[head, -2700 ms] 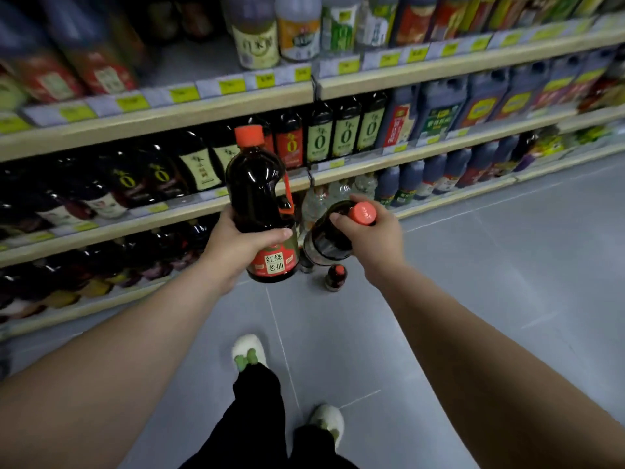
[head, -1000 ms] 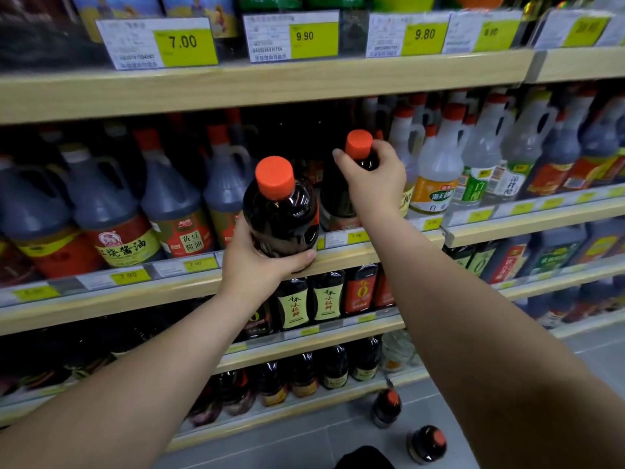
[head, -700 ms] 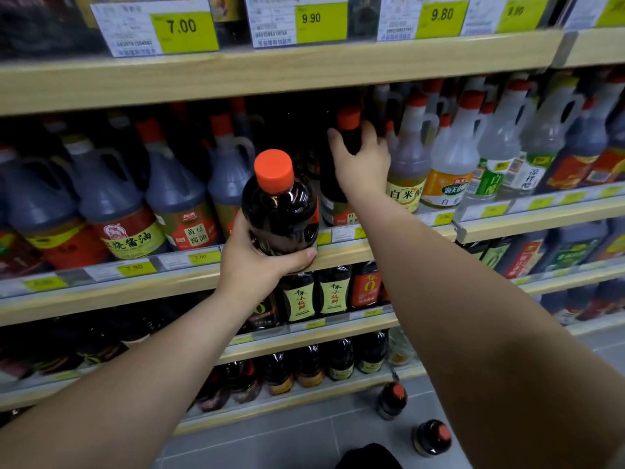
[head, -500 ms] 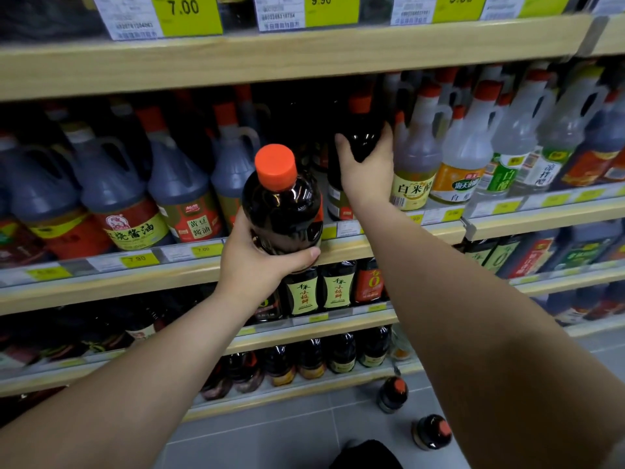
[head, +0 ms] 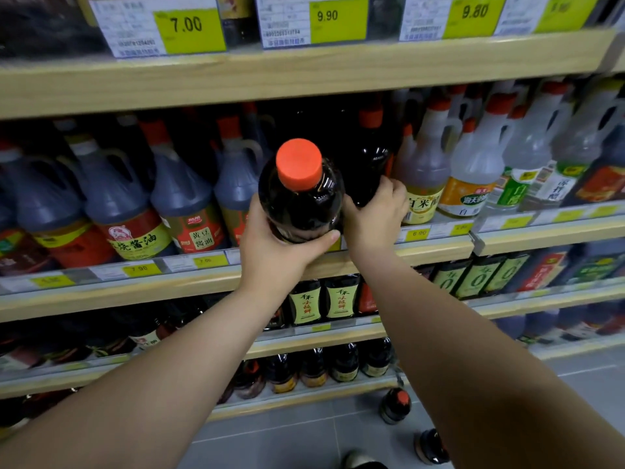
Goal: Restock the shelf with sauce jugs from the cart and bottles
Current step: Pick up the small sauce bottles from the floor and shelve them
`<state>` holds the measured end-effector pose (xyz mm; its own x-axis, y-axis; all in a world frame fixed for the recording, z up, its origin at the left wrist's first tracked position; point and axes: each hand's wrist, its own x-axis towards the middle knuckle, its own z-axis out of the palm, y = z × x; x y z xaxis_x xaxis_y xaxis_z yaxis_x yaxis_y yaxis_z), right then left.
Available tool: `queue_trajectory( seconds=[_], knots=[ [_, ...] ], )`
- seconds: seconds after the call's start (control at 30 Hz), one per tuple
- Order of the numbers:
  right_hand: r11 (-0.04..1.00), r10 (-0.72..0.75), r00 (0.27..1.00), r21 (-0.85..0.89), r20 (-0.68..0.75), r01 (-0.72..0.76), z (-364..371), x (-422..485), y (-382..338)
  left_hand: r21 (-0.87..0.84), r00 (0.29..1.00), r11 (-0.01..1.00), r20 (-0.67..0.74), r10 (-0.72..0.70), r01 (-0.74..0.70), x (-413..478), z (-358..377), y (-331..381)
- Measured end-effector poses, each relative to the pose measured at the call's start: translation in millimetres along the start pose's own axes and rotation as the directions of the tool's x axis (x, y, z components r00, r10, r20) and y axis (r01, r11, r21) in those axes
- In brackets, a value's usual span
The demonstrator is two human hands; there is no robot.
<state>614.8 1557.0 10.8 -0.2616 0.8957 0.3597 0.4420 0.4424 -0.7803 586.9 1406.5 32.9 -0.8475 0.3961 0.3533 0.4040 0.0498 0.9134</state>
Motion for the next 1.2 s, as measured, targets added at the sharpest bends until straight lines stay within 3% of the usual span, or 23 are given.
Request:
queue_trajectory(
  seconds=[0.23,0.43,0.67,0.83,0.97,1.07,1.2],
  knots=[
    [0.999,-0.033,0.999,0.000,0.036,0.033,-8.9,1.6,4.8,0.116,0.991,0.993,-0.129,-0.021,0.036,29.9,30.8,-11.2],
    [0.986,-0.100,0.995,0.133,0.014,0.097,-15.5,-5.0,22.3,0.108,0.985,0.991,-0.165,-0.055,0.074,37.6,58.2,-23.2],
    [0.986,-0.156,0.979,0.076,0.131,0.147,-22.2,-11.0,36.8,0.130,0.974,0.974,-0.154,-0.163,0.184,44.0,72.9,-33.0],
    [0.982,-0.182,0.960,-0.006,0.213,0.188,-24.7,-20.9,45.6,0.295,0.983,0.938,-0.078,-0.165,0.181,44.2,70.6,-31.4],
    [0.952,-0.246,0.936,-0.118,0.252,0.282,-25.3,-34.4,53.3,0.499,0.992,0.864,0.052,-0.112,0.072,17.4,56.9,-27.3],
    [0.919,-0.307,0.901,-0.151,0.307,0.365,-25.4,-43.2,56.8,0.643,0.971,0.747,0.240,0.014,-0.169,-13.4,40.9,-32.5],
    [0.911,-0.265,0.887,-0.205,0.378,0.359,-24.4,-40.3,54.0,0.668,0.912,0.654,0.401,0.087,-0.356,-17.4,28.0,-44.1]
  ],
)
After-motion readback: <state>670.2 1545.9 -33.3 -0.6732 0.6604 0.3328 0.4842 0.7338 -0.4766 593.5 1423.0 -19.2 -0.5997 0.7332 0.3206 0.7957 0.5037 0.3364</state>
